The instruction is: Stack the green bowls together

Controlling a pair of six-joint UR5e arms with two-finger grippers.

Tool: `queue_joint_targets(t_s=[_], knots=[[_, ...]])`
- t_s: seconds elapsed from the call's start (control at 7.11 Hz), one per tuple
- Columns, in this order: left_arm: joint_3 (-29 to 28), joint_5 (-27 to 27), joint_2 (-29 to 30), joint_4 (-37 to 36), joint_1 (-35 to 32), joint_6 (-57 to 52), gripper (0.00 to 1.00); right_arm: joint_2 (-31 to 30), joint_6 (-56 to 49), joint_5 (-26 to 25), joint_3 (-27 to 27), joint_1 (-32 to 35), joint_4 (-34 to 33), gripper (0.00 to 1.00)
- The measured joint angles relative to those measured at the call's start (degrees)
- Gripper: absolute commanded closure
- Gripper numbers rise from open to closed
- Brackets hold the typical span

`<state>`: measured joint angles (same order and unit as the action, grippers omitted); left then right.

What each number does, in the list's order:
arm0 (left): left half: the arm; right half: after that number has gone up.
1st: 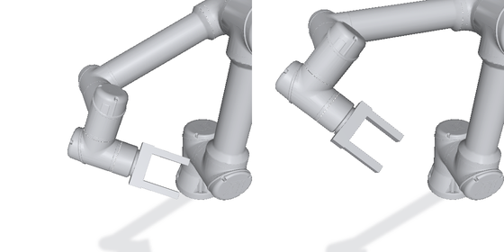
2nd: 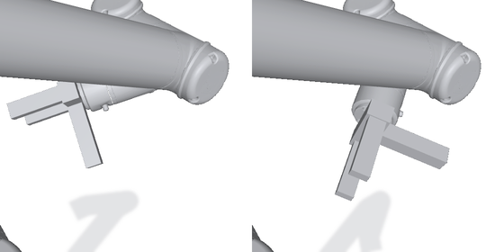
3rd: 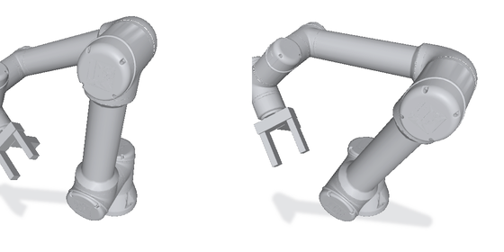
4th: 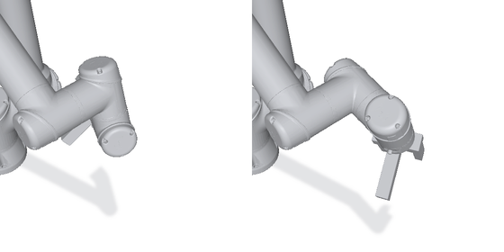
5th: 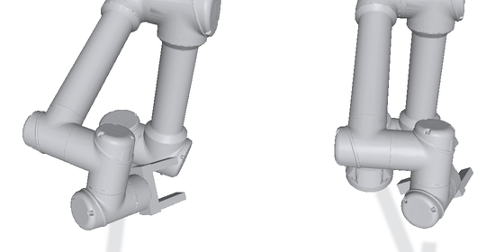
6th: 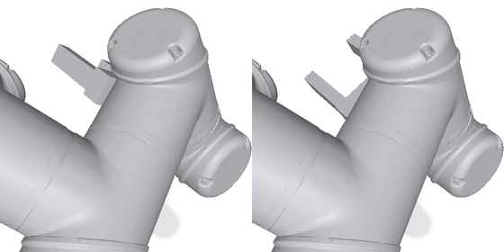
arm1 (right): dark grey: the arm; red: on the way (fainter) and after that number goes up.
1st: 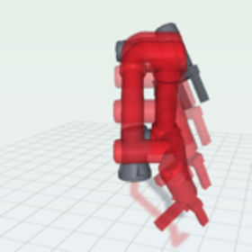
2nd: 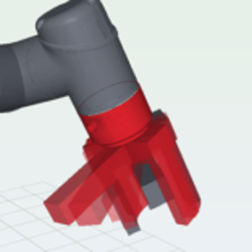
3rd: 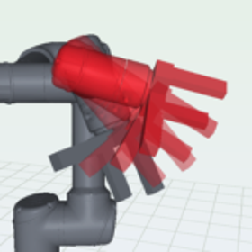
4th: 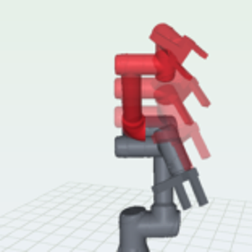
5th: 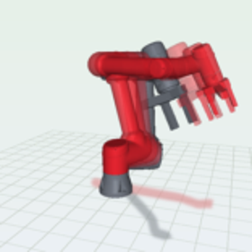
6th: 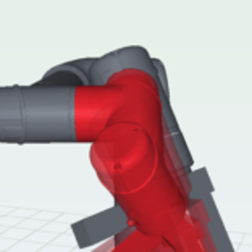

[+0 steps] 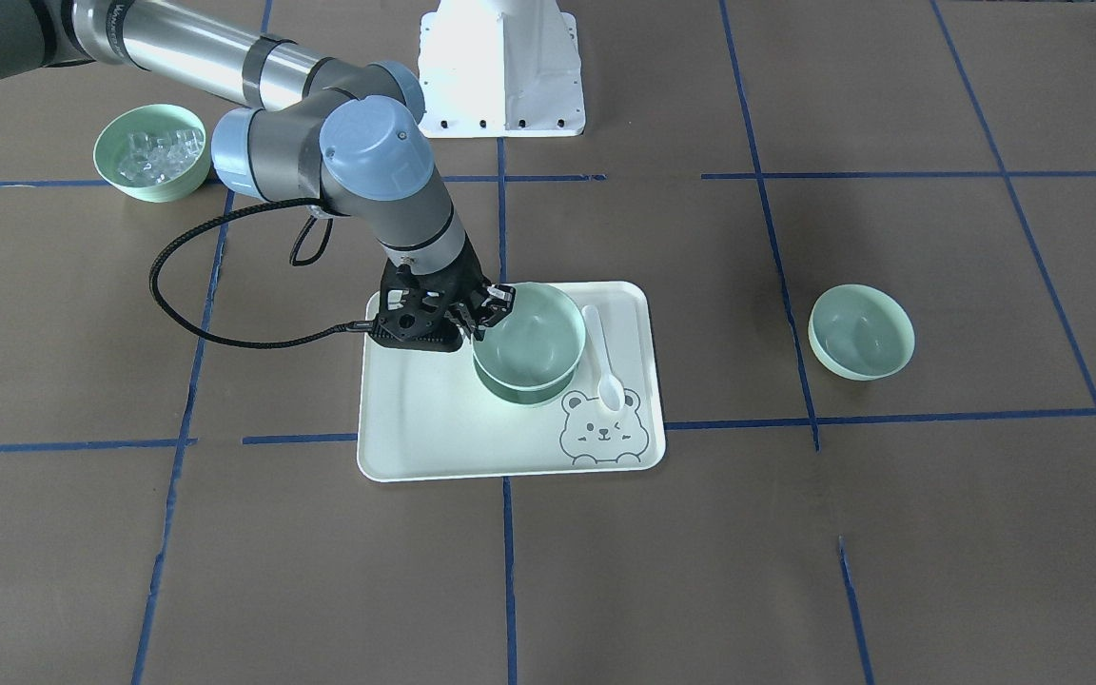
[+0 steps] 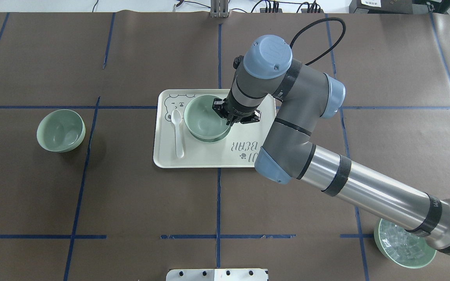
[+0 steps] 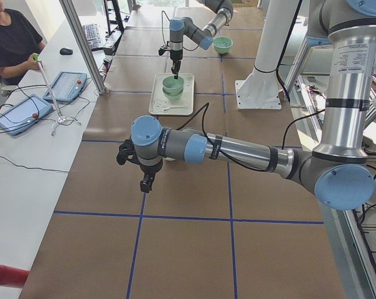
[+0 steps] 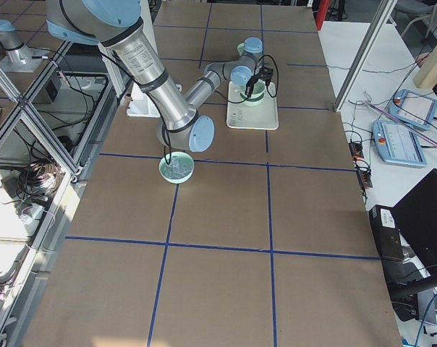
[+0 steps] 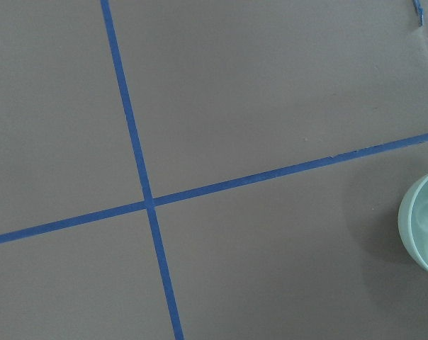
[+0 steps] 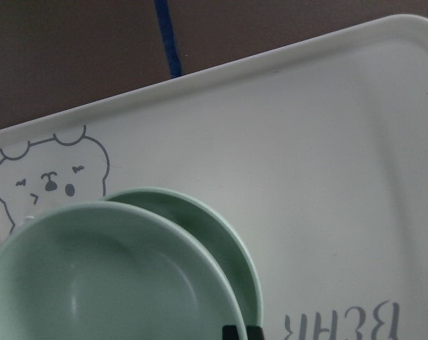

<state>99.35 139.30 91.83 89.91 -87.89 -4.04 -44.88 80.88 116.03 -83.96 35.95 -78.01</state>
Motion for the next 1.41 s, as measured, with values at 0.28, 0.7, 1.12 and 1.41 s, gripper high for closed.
queue_joint_targets(t_s=[0.28,0.7,1.12,1.41], knots=[[0.0,0.0,0.0,0.0,0.0,0.0,0.0,0.4,0.2,-1.1,0.9,0.0,0.1,1.0],[0.0,0.0,0.0,0.0,0.0,0.1,0.0,0.6,0.2,-1.7,1.4,-0.1,0.1,1.0],[0.1,0.0,-0.1,0.0,0.0,0.1,0.0,0.6,0.5,-1.7,1.5,-0.6,0.1,1.0],[0.1,0.0,-0.1,0.0,-0.1,0.1,0.0,0.5,0.5,-2.0,1.5,-0.9,0.1,0.0]])
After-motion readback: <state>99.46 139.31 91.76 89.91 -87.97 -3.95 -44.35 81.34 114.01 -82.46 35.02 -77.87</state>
